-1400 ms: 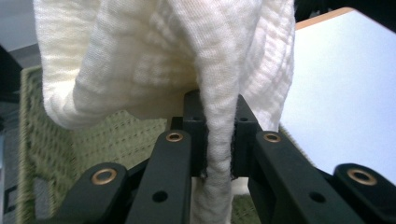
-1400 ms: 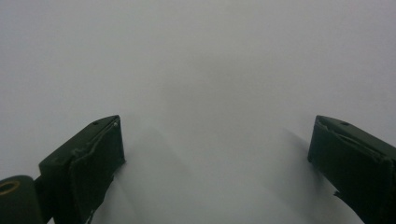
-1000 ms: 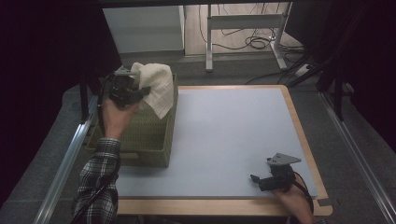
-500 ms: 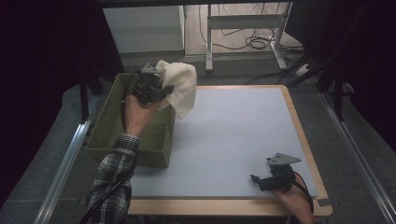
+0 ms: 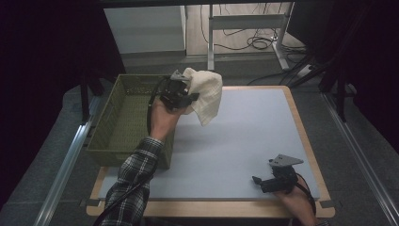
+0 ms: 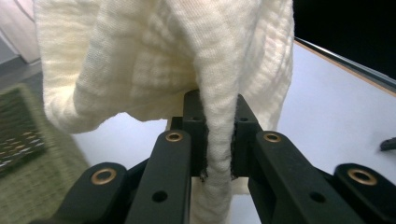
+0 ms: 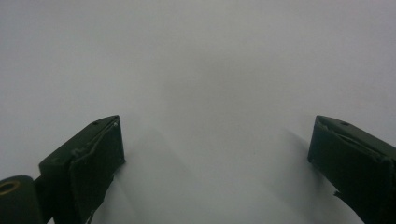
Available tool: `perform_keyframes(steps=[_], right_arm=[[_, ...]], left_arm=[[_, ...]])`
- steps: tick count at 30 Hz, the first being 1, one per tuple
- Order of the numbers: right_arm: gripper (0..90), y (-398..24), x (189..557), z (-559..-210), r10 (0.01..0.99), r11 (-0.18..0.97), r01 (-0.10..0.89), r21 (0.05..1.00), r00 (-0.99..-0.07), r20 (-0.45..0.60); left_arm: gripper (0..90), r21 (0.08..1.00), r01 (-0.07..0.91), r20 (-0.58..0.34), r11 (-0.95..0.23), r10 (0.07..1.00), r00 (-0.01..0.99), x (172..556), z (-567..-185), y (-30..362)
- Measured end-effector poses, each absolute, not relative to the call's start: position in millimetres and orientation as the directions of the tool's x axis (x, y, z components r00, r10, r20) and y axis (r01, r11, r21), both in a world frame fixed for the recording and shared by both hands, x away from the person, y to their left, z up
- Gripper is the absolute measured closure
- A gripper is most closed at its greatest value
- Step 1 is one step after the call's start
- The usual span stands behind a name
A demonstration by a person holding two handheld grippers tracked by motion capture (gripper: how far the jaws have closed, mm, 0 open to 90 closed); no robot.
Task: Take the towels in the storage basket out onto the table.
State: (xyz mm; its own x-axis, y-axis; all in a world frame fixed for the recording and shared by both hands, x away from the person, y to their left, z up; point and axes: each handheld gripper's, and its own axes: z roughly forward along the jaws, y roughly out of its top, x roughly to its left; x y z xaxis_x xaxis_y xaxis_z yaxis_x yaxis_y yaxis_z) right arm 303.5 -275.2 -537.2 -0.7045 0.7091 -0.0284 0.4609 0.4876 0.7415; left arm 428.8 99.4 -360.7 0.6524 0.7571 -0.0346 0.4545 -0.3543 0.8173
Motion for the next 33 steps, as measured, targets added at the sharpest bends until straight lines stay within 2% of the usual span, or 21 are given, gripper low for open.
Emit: perform_keyframes(steps=[18,33], right_arm=[[3.5,-275.2,303.5,-537.2,0.709,0.488,0.461,0.741,-0.705,-0.028],[3.5,-275.3,303.4,-537.2,0.709,0.488,0.462,0.740,-0.704,-0.028]], left_arm=[[80.8,0.802,0.449,-0.090,-0.394,0.663,0.743,423.9,-400.4,32.3],[79.6,0.749,0.490,-0.116,-0.445,0.640,0.759,415.5,-467.2,-1.5]])
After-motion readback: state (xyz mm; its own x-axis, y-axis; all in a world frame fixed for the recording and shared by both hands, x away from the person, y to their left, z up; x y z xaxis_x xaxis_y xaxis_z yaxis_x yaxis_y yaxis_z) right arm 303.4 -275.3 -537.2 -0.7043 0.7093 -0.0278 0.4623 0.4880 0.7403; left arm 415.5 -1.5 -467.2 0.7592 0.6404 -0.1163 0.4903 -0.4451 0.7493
